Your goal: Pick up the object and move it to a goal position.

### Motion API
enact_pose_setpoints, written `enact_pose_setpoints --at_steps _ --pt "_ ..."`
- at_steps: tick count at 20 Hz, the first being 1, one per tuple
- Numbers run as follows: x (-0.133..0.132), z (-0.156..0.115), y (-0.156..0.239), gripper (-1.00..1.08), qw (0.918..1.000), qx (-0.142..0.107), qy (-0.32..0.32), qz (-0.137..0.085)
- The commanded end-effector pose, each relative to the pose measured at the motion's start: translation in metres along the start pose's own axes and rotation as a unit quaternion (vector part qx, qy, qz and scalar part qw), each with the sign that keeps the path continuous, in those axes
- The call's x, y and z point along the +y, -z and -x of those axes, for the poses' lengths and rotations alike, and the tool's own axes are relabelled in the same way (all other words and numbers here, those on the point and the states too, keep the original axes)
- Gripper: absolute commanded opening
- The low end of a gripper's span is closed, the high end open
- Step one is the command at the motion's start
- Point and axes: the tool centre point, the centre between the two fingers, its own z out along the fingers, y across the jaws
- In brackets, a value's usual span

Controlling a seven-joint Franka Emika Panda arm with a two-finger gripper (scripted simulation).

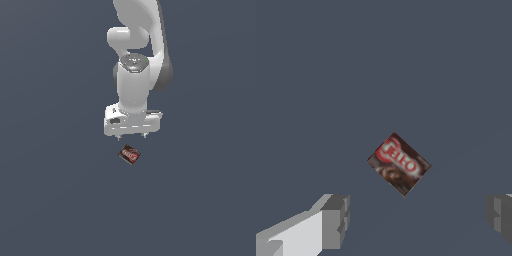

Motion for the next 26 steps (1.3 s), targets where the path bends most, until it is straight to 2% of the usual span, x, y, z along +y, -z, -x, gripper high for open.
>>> enact_pose_setpoints --at_steps 1,8,13,19,26 --pt "0.001 0.0 -0.004 1.0 0.9999 -0.001 0.013 0.0" --pt "0.003 0.001 -0.022 1.0 0.9972 -0.006 0.075 0.002" --pt "0.004 0.002 -0.04 1.0 0.9902 -0.011 0.139 0.001" --pt "0.006 0.005 -0.064 1.0 0.975 -0.017 0.222 -0.001" --pt "0.007 0.009 -0.09 1.0 0.9501 -0.022 0.311 -0.007"
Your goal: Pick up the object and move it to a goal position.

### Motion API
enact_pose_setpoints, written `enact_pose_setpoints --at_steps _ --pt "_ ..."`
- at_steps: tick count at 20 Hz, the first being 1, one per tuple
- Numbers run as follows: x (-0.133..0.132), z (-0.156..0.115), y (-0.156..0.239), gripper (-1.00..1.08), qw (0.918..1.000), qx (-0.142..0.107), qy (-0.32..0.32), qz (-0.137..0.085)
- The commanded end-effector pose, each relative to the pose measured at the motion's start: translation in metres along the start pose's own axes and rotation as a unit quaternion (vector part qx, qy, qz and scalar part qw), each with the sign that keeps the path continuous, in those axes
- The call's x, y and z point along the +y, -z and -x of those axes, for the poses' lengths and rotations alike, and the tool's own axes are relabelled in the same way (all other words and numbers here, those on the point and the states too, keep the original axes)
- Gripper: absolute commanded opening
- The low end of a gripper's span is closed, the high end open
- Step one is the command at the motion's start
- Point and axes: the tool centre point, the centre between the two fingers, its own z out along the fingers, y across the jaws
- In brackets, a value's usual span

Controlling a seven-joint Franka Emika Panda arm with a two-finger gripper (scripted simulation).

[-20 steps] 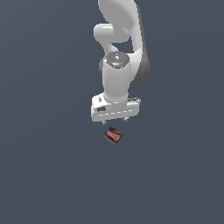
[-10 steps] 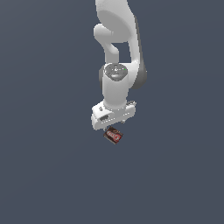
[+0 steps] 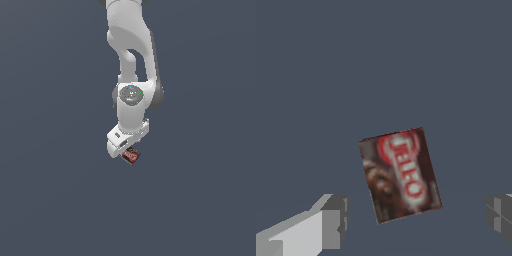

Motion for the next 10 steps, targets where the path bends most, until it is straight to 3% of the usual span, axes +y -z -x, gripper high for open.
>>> enact_pose_setpoints --at_steps 1,10 --pt "0.0 0.001 -0.008 1.0 0.9995 -0.001 0.031 -0.002" --pt "-0.002 0.003 -0.027 1.0 0.9952 -0.002 0.098 -0.006"
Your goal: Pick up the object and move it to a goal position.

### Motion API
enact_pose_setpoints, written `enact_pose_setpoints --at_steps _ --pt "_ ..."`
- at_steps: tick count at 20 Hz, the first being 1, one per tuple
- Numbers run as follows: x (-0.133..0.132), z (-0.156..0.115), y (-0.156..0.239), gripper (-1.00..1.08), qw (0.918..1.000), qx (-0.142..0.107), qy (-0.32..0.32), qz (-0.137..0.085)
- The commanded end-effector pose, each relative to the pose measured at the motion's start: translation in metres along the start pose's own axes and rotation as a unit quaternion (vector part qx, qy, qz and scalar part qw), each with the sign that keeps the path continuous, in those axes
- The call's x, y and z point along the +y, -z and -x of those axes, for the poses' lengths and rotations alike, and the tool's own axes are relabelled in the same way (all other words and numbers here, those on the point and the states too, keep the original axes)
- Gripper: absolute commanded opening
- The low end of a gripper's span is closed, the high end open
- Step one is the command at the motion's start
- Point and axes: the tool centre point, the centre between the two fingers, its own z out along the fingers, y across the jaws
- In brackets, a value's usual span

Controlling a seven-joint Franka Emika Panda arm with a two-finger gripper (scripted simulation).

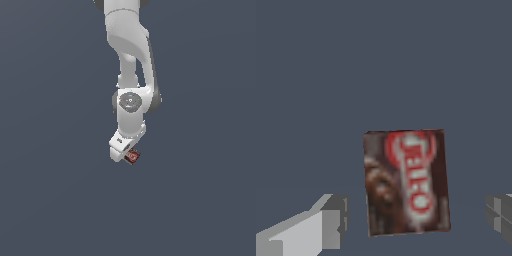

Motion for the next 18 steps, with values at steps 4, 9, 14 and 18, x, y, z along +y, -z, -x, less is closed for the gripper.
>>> enact_pose_setpoints --at_steps 4,9,14,18 --pt "-0.001 0.0 -0.005 1.0 0.9998 0.0 0.02 -0.001" --pt "-0.001 0.001 -0.007 1.0 0.9998 0.0 0.019 -0.001" --pt "-0.001 0.001 -0.022 1.0 0.9998 0.0 0.02 -0.001" --pt "-0.002 0.001 -0.042 1.0 0.9998 0.0 0.021 -0.001"
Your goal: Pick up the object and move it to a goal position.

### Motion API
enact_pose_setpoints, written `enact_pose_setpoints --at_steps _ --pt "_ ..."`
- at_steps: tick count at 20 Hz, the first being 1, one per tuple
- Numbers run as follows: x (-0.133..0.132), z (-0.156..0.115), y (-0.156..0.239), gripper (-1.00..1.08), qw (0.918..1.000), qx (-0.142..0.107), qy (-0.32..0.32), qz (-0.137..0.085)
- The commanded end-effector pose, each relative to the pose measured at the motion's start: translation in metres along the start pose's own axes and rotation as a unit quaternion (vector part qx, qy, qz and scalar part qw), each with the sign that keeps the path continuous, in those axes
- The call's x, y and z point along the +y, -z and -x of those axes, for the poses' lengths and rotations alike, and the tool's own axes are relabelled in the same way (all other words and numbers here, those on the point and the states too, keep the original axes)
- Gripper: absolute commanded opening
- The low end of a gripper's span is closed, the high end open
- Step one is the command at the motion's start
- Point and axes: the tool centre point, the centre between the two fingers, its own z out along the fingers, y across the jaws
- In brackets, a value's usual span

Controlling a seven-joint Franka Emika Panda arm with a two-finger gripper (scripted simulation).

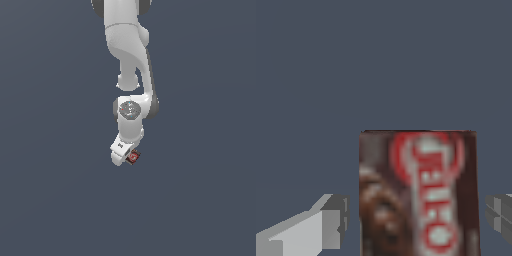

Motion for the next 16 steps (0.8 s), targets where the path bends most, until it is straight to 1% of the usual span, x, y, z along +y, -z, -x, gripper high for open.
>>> enact_pose_setpoints --at_steps 1,7,8,16 --pt "-0.0004 0.0003 -0.0117 1.0 1.0 0.0 0.001 0.0" --pt "0.0005 -0.0004 -0.0214 1.0 1.0 0.0 0.001 0.0" --pt "0.0005 -0.0004 -0.0214 -1.0 1.0 0.0 0.001 0.0" --pt "0.0005 -0.0004 -0.0214 -1.0 1.0 0.0 0.001 0.0"
